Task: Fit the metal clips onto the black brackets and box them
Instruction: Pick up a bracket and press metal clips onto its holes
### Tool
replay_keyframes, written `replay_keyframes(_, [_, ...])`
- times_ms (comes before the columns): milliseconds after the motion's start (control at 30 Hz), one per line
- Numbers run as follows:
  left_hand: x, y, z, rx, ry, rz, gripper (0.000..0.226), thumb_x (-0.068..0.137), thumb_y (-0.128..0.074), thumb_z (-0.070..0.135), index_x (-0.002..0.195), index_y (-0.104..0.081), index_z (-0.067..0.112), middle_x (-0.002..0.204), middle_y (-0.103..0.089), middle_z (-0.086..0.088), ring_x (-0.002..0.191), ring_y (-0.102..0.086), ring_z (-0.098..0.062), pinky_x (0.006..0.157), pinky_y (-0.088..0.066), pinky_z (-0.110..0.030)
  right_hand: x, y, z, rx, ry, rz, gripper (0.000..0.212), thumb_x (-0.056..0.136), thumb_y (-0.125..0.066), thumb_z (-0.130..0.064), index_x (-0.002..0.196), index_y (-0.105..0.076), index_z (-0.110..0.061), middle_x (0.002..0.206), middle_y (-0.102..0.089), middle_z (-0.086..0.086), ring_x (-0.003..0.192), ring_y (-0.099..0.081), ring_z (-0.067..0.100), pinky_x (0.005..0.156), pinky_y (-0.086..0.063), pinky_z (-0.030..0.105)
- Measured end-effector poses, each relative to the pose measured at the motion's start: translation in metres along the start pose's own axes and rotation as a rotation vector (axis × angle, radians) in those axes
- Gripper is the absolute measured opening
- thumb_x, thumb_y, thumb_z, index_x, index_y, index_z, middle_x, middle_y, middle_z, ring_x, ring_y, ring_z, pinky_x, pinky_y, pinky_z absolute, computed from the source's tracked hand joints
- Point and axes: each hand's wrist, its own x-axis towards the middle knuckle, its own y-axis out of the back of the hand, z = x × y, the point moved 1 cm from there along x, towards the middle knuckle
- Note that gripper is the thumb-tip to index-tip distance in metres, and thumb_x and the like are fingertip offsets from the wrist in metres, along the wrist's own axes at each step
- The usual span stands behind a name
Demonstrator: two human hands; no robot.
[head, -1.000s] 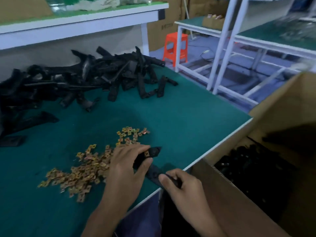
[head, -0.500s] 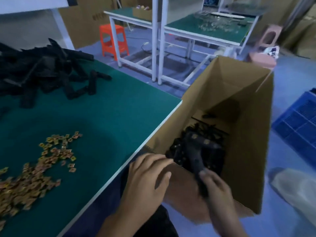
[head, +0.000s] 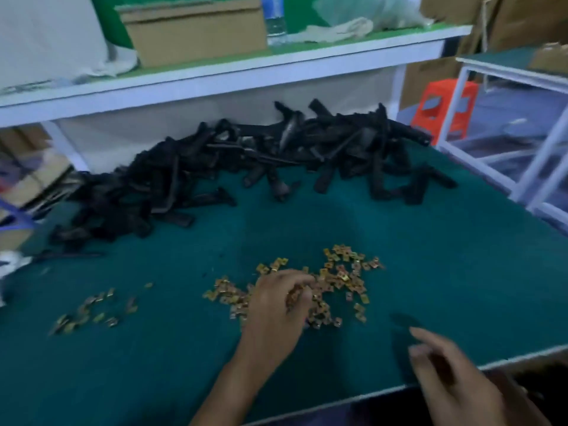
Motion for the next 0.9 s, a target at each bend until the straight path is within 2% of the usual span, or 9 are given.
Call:
replay_keyframes(100, [0.026,0.037,-0.055,0.05,0.143,0.093,0.02,0.1,-0.061,0.028,0.117,-0.072,0.026,0.119,-0.065,0.018,0.107,-0.049,0.016,0.09,-0.03,0.002,0.004,-0.045,-0.035,0.104,0.081,-0.162,0.015,0.086,-0.065,-0.042,0.097,-0.069,-0.052,0.096,-0.063,-0.033,0.079,-0.06,-0.013,0.066,-0.041,0.0])
replay_keyframes(200, [0.059,0.074,-0.105,0.118,0.273,0.221,0.023,0.096,-0.066,0.017,0.118,-0.073,0.014,0.123,-0.069,-0.001,0.117,-0.06,-0.016,0.097,-0.04,-0.018,0.007,-0.065,-0.043,-0.046,0.15,-0.23,0.013,0.085,-0.064,-0.043,0.092,-0.066,-0.053,0.077,-0.065,-0.03,0.069,-0.058,-0.009,0.065,-0.043,0.003])
replay_keyframes(333, [0.109,0.112,-0.17,0.327,0.441,0.3,0.04,0.097,-0.064,0.031,0.132,-0.062,0.011,0.128,-0.059,-0.022,0.119,-0.054,-0.041,0.106,-0.04,-0.044,0.033,-0.078,-0.032,-0.103,-0.025,-0.477,0.017,0.099,-0.055,-0.045,0.095,-0.054,-0.061,0.099,-0.066,-0.026,0.074,-0.05,-0.018,0.065,-0.037,-0.004])
replay_keyframes(400, [0.129,0.12,-0.196,0.544,0.58,0.174,0.058,0.098,-0.053,0.054,0.148,-0.044,0.025,0.137,-0.044,-0.025,0.126,-0.04,-0.044,0.108,-0.033,-0.049,0.04,-0.079,-0.03,-0.135,-0.044,-0.575,0.015,0.103,-0.049,-0.045,0.108,-0.059,-0.054,0.113,-0.068,-0.02,0.083,-0.056,-0.01,0.064,-0.036,-0.004])
replay_keyframes(467, [0.144,0.125,-0.214,0.712,0.633,0.028,0.066,0.097,-0.037,0.068,0.155,-0.031,0.037,0.143,-0.032,-0.022,0.127,-0.034,-0.044,0.108,-0.032,-0.051,0.045,-0.083,-0.025,-0.182,-0.016,-0.651,0.028,0.106,-0.045,-0.041,0.128,-0.062,-0.04,0.134,-0.064,-0.011,0.107,-0.062,0.0,0.08,-0.038,-0.001])
replay_keyframes(533, [0.153,0.129,-0.227,0.728,0.634,-0.043,0.068,0.096,-0.029,0.073,0.156,-0.026,0.041,0.145,-0.027,-0.02,0.129,-0.032,-0.043,0.108,-0.032,-0.053,0.048,-0.084,-0.022,-0.216,-0.021,-0.761,0.039,0.109,-0.041,-0.034,0.147,-0.046,-0.037,0.147,-0.055,-0.011,0.129,-0.054,0.002,0.1,-0.033,0.005])
replay_keyframes(633, [0.162,0.138,-0.242,0.718,0.575,-0.082,0.068,0.095,-0.029,0.073,0.156,-0.025,0.043,0.146,-0.025,-0.021,0.13,-0.029,-0.045,0.108,-0.033,-0.054,0.049,-0.088,-0.019,-0.258,-0.018,-0.802,0.043,0.11,-0.041,-0.03,0.152,-0.044,-0.028,0.134,-0.063,-0.017,0.135,-0.048,0.001,0.105,-0.026,0.005])
replay_keyframes(767, [0.168,0.15,-0.255,0.697,0.45,-0.118,0.052,0.102,-0.039,0.057,0.148,-0.043,0.034,0.14,-0.032,-0.022,0.127,-0.033,-0.047,0.108,-0.035,-0.056,0.049,-0.088,-0.032,-0.252,-0.048,-0.808,0.062,0.092,-0.023,-0.08,0.139,-0.045,-0.047,0.148,-0.045,-0.021,0.129,-0.047,-0.006,0.105,-0.029,0.006])
replay_keyframes(900, [0.161,0.157,-0.254,0.627,0.386,-0.101,0.036,0.104,-0.043,0.045,0.123,-0.056,0.019,0.118,-0.042,-0.018,0.113,-0.049,-0.047,0.101,-0.044,-0.056,0.047,-0.083,-0.028,-0.201,-0.019,-0.704,0.035,0.11,-0.032,-0.042,0.142,-0.047,-0.044,0.15,-0.05,-0.015,0.127,-0.052,-0.004,0.089,-0.029,-0.006])
